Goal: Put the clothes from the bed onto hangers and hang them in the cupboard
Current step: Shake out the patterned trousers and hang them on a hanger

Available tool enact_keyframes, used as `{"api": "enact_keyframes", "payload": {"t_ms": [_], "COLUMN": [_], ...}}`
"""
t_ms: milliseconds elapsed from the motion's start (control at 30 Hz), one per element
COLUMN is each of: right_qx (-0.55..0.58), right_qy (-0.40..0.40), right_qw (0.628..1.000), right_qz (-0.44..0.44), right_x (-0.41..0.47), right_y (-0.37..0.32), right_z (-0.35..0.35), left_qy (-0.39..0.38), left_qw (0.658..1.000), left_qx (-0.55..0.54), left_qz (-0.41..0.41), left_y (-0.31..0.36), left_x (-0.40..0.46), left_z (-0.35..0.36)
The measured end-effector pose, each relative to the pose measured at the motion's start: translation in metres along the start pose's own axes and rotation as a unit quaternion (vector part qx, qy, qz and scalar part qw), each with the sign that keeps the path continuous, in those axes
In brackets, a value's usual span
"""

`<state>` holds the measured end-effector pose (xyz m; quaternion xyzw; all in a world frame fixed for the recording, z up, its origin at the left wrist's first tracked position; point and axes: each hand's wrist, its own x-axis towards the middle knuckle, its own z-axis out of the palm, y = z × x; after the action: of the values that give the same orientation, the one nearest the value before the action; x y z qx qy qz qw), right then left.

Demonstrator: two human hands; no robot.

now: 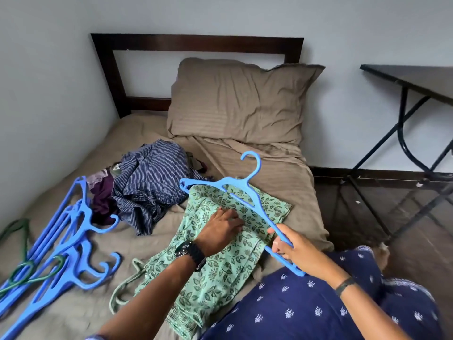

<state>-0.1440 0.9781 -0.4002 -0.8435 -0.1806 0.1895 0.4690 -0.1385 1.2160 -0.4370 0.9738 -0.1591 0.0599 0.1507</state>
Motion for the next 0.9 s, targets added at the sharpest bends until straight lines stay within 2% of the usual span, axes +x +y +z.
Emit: {"api": "enact_keyframes", "payload": {"t_ms": [133, 300, 367, 467, 567, 767, 900], "right_qx": [0.022, 0.01, 0.03, 0.053, 0.064, 0.106, 0.18], "right_qy": [0.052, 0.117, 0.156, 0.203, 0.239, 0.271, 0.244], "right_qw": [0.998, 0.991, 0.986, 0.975, 0.963, 0.947, 0.94], "right_qz": [-0.034, -0.057, -0.057, -0.078, -0.105, -0.139, -0.155], "right_x": [-0.005, -0.015, -0.018, -0.025, -0.036, -0.055, -0.074], "right_y": [-0.011, -0.032, -0.044, -0.063, -0.087, -0.115, -0.109], "right_z": [0.005, 0.005, -0.004, -0.021, -0.044, -0.107, -0.159], "left_qy": [0.027, 0.024, 0.058, 0.126, 0.174, 0.189, 0.147], "left_qw": [0.999, 0.994, 0.99, 0.98, 0.955, 0.921, 0.926], "left_qx": [-0.012, -0.052, -0.064, -0.003, 0.062, 0.104, 0.082], "left_qz": [0.034, 0.095, 0.112, 0.151, 0.232, 0.323, 0.339], "left_y": [0.002, 0.019, 0.026, 0.034, 0.045, 0.085, 0.129], "left_x": [0.009, 0.018, 0.021, 0.033, 0.053, 0.109, 0.154], "left_z": [-0.008, -0.019, -0.033, -0.055, -0.08, -0.123, -0.144]}}
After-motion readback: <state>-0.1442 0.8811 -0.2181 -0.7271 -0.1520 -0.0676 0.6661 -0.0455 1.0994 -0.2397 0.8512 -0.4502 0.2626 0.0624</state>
